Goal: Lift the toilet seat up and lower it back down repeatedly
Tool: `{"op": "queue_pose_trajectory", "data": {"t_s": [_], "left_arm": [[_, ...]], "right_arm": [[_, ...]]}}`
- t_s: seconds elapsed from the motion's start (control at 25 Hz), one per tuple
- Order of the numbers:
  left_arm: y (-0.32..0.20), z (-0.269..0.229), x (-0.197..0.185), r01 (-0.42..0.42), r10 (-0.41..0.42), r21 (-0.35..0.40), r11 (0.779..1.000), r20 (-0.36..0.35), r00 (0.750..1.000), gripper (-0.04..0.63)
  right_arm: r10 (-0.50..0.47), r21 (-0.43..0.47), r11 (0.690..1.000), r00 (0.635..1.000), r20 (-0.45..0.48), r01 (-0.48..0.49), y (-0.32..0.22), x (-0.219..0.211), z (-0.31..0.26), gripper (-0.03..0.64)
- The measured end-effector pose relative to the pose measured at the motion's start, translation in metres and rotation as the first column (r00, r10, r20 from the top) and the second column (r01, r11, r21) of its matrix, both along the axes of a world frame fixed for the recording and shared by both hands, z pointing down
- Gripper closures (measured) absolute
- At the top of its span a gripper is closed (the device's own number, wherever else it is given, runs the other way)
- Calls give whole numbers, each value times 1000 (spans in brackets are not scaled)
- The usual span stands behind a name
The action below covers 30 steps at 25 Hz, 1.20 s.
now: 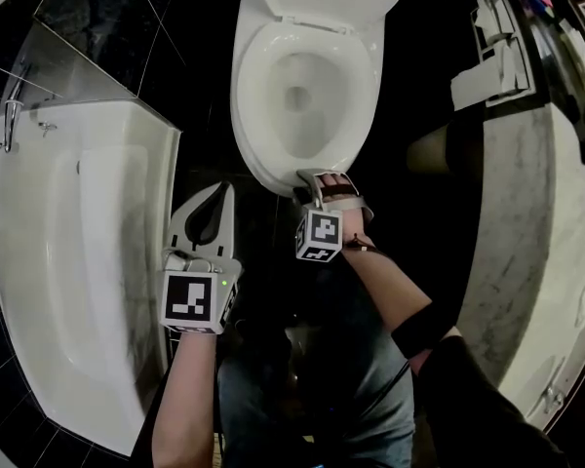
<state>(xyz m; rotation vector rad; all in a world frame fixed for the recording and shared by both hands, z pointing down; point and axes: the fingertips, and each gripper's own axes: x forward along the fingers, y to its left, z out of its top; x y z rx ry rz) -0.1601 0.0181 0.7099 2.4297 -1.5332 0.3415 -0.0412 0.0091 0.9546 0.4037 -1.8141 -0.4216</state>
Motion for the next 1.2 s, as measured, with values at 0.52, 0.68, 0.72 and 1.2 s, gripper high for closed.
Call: {"op": "queue_pose_trajectory", "data": {"t_s": [0.52,0.68,0.72,1.2], "left_arm": [[2,17,-14,16,-15,-13,1000,21,1000,594],[0,7,-16,31,-31,-28,999,18,999,594],[-2,2,-16,35,-34,-31,999,16,999,594],[-50,-137,7,42,-42,1,999,24,999,594]], "right_arm": [[25,24,999,999,-32,-24,0,-2,-4,436],[33,30,999,999,7,-33,0,-3,-27,438],[35,27,999,999,15,-35,0,-3,-35,439],[88,58,993,982,168,-99,-45,1,-210,491]]}}
